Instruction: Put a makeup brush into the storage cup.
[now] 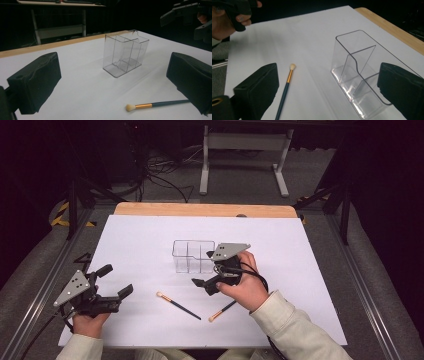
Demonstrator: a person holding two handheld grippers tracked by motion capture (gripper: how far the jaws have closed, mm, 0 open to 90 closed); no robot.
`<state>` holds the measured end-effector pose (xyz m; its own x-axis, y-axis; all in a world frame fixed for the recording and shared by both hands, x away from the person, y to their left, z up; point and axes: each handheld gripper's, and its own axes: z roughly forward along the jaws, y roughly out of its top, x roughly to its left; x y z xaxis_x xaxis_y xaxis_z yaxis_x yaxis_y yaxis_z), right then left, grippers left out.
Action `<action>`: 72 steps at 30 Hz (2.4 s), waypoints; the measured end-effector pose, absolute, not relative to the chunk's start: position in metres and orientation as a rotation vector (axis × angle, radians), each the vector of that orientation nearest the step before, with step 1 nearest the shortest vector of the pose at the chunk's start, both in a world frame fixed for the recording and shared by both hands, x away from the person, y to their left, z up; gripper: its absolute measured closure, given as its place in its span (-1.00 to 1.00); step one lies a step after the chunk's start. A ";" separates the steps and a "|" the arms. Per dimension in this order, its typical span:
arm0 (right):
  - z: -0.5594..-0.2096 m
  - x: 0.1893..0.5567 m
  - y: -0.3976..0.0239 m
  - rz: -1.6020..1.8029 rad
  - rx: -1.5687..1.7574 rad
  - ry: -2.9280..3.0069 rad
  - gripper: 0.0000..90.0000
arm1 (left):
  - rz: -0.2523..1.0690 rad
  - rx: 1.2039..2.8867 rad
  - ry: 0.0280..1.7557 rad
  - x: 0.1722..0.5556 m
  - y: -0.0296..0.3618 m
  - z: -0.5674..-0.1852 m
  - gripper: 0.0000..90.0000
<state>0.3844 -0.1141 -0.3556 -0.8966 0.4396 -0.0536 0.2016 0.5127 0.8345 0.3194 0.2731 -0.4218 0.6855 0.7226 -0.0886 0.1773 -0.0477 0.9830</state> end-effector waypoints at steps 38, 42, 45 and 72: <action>-0.349 0.387 -0.079 0.860 0.399 2.785 -0.84 | 0.508 1.603 0.762 0.319 0.274 -0.423 -1.00; -0.350 0.388 -0.076 0.857 0.389 2.795 -0.83 | 0.511 1.601 0.765 0.318 0.275 -0.424 -1.00; -0.352 0.388 -0.073 0.861 0.392 2.805 -0.83 | 0.509 1.597 0.769 0.317 0.276 -0.424 -1.00; -0.382 0.388 -0.048 0.798 0.397 2.932 -0.76 | 0.483 1.606 0.768 0.319 0.275 -0.426 -1.00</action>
